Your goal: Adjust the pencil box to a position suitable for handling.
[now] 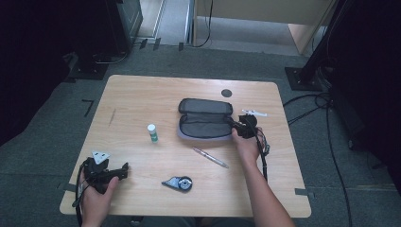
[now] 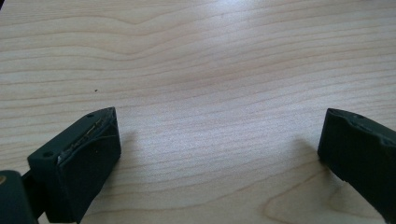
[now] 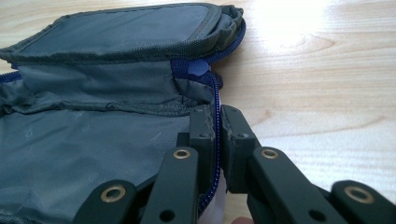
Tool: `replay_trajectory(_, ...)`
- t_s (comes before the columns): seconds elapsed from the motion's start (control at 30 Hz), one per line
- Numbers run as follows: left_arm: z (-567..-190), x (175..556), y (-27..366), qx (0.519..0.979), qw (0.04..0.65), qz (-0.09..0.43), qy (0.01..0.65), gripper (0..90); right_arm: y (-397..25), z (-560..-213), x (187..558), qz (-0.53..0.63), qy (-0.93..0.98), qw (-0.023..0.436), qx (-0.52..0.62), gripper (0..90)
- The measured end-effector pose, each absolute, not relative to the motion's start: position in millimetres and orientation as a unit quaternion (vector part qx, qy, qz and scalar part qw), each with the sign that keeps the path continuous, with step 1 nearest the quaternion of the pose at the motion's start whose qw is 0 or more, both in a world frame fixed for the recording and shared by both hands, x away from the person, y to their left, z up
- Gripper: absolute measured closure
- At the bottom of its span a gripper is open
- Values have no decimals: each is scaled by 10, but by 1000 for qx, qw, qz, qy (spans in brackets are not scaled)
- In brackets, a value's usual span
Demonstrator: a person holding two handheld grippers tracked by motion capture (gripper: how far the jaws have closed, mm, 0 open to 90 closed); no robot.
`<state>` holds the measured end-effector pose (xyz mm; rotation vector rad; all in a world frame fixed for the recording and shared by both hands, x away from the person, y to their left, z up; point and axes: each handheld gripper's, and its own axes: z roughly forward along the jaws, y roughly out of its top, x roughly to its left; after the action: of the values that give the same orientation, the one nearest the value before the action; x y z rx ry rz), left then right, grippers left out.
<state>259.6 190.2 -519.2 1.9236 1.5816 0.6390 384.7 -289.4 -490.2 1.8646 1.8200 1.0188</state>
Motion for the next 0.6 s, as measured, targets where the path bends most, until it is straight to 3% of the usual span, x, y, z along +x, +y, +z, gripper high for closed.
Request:
replay_trajectory(0.27,-5193,2596,1902,718,282,239,590,0,-2810,-4912,3786,374,638,149,656,793)
replay_trajectory(0.43,-5192,2596,1902,718,281,239,590,0,-2797,-4858,3721,393,650,133,636,594)
replay_trajectory(0.6,-5193,2596,1902,718,281,239,590,0,-2834,-4753,3593,409,680,132,595,510)
